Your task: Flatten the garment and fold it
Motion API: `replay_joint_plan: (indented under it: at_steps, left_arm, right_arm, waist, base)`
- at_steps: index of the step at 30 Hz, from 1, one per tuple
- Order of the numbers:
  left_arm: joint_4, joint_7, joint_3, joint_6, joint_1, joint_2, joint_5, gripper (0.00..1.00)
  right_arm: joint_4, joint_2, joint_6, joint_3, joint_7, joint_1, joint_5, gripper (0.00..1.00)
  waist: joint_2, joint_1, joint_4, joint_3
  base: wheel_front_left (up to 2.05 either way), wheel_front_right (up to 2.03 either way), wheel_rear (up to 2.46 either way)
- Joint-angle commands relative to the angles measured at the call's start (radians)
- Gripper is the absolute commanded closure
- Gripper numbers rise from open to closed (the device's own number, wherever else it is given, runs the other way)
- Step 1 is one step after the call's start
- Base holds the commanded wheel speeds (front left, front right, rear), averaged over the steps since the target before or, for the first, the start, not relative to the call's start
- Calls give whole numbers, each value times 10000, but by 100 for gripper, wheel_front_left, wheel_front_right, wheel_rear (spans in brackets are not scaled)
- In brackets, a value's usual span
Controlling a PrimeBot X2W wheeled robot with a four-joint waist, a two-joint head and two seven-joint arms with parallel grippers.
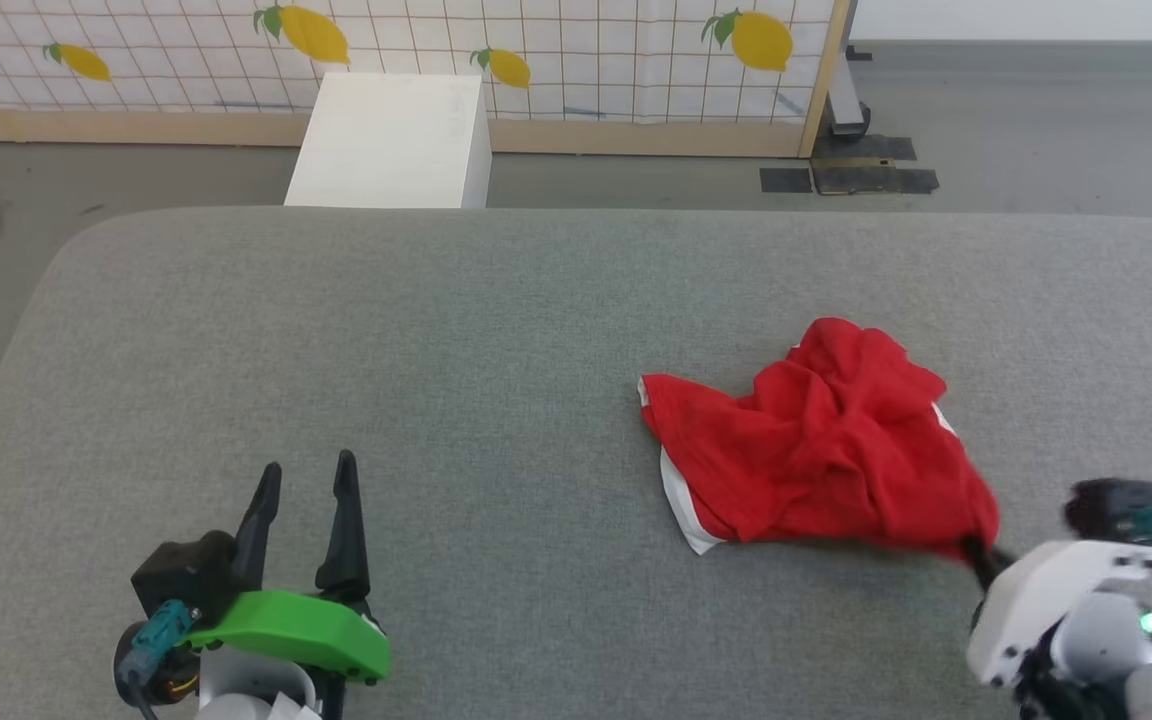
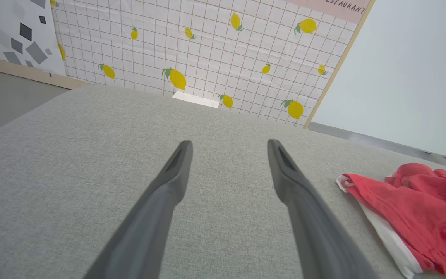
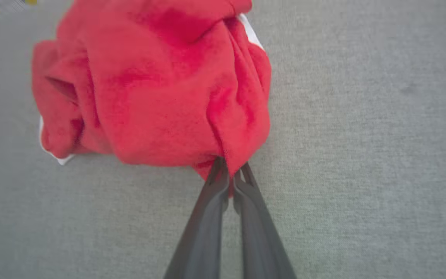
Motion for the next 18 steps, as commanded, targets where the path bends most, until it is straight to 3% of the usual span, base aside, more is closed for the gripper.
replay_joint_plan:
  at_steps: [1, 6, 11, 18]
  left_arm:
    - [23, 36, -46, -30, 103, -47, -63, 0]
    - [31, 222, -183, -121, 71, -181, -272, 0]
    - [37, 867, -697, -464, -425, -451, -537, 0]
    - [1098, 3810, -2281, -954, -2727, -1112, -1091, 0]
  right_arm:
    - [-251, -6, -15, -198, -574, -37, 488, 0]
    - [-595, -3, -15, -1206, -2514, 113, 1202, 0]
    - [-738, -3, -15, -1647, -3057, 258, 1108, 0]
    - [-885, -2, -15, -1298, -2998, -23, 1183, 0]
  waist:
    - [0, 0, 21, -70]
    - [0, 0, 30, -263]
    - [0, 0, -196, -256]
    - [0, 0, -953, 218]
  base:
    - [0, 0, 0]
    - [0, 0, 0]
    - [0, 0, 0]
    - [0, 0, 0]
